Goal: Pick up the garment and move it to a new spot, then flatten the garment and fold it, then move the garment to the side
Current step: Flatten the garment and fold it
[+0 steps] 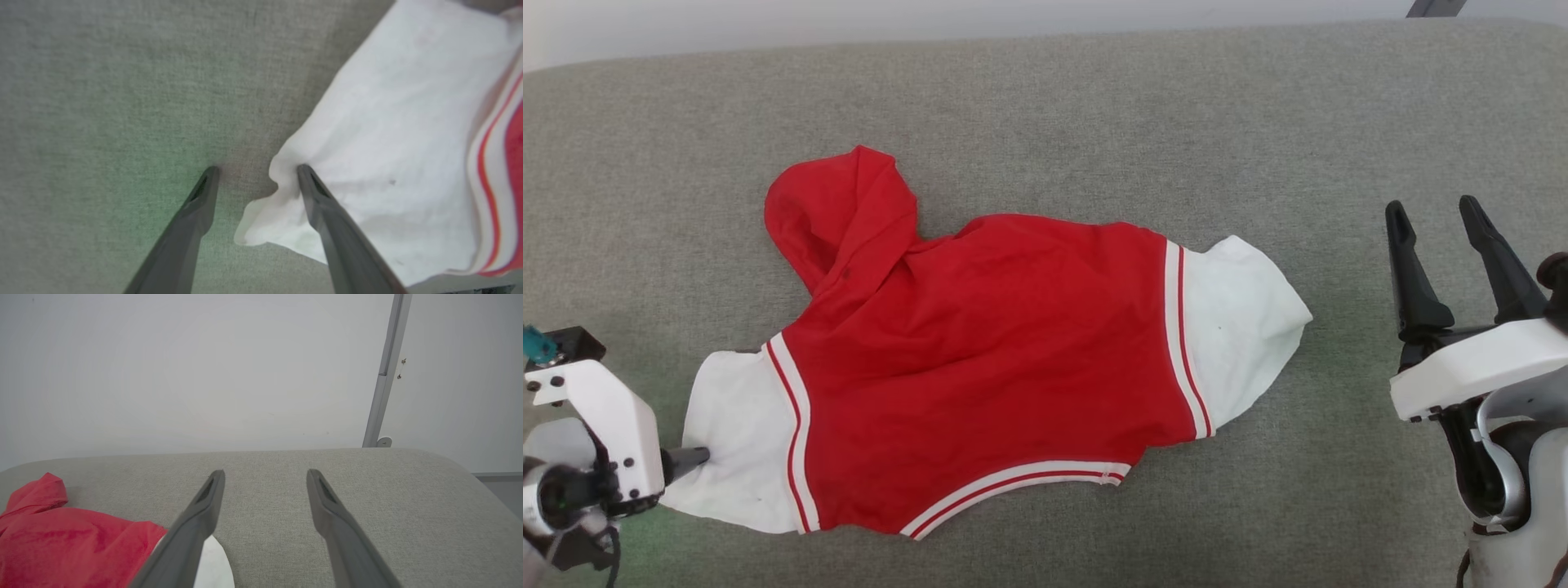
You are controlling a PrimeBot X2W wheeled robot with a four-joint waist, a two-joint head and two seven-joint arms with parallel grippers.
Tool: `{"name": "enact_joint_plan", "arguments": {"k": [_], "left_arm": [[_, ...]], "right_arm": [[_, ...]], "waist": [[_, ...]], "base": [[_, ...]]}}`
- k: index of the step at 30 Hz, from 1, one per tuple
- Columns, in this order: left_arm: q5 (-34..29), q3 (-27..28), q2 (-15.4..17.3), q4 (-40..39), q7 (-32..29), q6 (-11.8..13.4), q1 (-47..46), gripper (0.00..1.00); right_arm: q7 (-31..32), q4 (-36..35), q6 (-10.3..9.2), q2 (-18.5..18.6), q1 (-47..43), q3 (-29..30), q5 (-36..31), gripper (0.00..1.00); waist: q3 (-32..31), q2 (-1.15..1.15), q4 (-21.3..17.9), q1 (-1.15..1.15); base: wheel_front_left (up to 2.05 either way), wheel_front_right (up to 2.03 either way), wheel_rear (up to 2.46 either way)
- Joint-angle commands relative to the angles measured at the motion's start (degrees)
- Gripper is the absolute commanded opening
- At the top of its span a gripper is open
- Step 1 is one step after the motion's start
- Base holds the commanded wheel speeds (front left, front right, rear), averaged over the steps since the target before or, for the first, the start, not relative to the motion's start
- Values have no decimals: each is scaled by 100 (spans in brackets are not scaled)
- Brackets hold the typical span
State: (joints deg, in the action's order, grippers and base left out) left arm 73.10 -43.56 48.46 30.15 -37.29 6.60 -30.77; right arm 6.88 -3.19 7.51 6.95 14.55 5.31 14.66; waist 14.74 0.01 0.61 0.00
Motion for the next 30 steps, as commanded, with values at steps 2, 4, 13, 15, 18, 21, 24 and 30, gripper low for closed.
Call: {"name": "enact_joint_plan", "arguments": {"k": [2, 4, 13, 15, 18, 21, 24, 30], "left_arm": [[161, -122, -369, 186, -156, -8, 168, 100], [299, -189, -534, 258, -382, -3, 251, 97], [137, -173, -691, 91, -85, -398, -22, 0], [93, -146, -710, 55, -3, -417, -101, 0], [33, -174, -741, 6, 31, -405, -155, 0], [-54, -234, -805, -81, 4, -367, -203, 0], [-72, -257, -855, -152, 18, -343, -229, 0], [-78, -265, -936, -244, 78, -305, -269, 0]], "right_arm": [[44, 3, -3, 4, 11, -5, 10, 100], [111, 19, -3, 26, -26, -17, 22, 100], [903, 452, -3, 366, -11, -391, 311, 100], [1248, 660, -3, 558, 40, -529, 312, 100], [1771, 968, -3, 721, 141, -737, 477, 100], [2345, 1356, -3, 919, 305, -1041, 659, 100], [2624, 1774, -3, 1023, 454, -1217, 608, 100], [3470, 2624, 6, 1050, 598, -1938, 872, 80]], "waist": [[15, -1, 1, 0], [10, -1, 24, 0], [-15, -1, 250, 0], [-19, -1, 315, 0], [-24, -1, 406, 0], [-16, -1, 521, 0], [5, -1, 594, 0], [20, -1, 677, 0]], "base": [[0, 0, 0], [0, 0, 0], [0, 0, 0], [0, 0, 0], [0, 0, 0], [0, 0, 0], [0, 0, 0], [0, 0, 0]]}}
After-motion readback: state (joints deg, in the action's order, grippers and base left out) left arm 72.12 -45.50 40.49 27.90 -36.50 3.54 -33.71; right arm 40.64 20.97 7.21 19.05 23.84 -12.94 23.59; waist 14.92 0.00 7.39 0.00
